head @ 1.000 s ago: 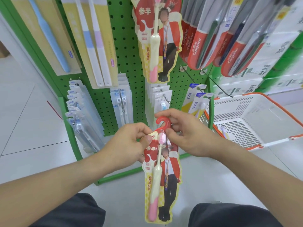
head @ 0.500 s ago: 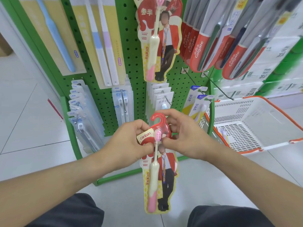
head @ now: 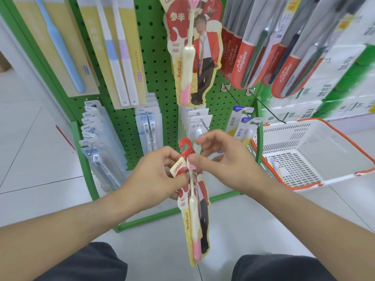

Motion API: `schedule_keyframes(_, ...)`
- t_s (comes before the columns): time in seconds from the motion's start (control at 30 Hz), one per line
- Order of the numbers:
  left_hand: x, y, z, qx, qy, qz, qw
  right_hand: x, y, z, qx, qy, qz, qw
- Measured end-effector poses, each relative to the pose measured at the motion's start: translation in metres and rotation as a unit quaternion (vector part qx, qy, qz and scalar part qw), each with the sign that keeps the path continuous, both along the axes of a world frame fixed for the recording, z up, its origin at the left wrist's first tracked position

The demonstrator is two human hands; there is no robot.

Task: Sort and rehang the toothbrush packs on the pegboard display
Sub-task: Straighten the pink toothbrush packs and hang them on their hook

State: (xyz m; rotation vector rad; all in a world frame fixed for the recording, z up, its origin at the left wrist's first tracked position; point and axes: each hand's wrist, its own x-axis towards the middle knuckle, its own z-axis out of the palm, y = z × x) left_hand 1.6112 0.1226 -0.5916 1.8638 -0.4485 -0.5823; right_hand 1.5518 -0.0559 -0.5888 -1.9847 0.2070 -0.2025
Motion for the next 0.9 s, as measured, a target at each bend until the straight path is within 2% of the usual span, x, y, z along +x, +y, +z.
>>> schedule_keyframes(0.1, -0.002, 0.001, -0.001, -0.015, -0.016, -0.002, 1.000, 0.000, 0.003, 0.002, 0.063, 0.031, 0.028, 0.997)
schedule_keyframes(0.17, -0.004, 0.002, -0.001, -0.018, -0.044, -0.005, 0.999, 0.000, 0.006, 0.002, 0.069, 0.039, 0.022, 0.997)
schedule_keyframes(0.27, -0.004, 0.004, -0.002, -0.013, -0.097, -0.020, 0.995, 0.000, 0.005, 0.006, 0.058, 0.011, 0.008, 0.998)
schedule_keyframes(0.33, -0.003, 0.004, -0.001, -0.002, -0.115, -0.037, 0.993, 0.001, 0.001, 0.009, 0.084, -0.011, -0.005, 0.996)
schedule_keyframes(0.47, -0.003, 0.002, -0.003, 0.006, -0.057, -0.075, 0.996, 0.001, 0.000, 0.009, 0.111, -0.023, -0.009, 0.993)
schedule_keyframes(0.6, -0.002, 0.004, -0.006, -0.009, -0.040, -0.085, 0.996, -0.001, 0.002, 0.003, 0.035, -0.008, -0.020, 0.999)
schedule_keyframes(0.77, 0.000, 0.005, -0.006, -0.036, -0.001, -0.071, 0.997, 0.000, 0.005, 0.005, 0.023, -0.012, -0.038, 0.999)
schedule_keyframes(0.9, 0.001, 0.005, -0.002, -0.083, 0.077, -0.001, 0.994, 0.001, 0.013, 0.001, -0.013, 0.038, -0.024, 0.999)
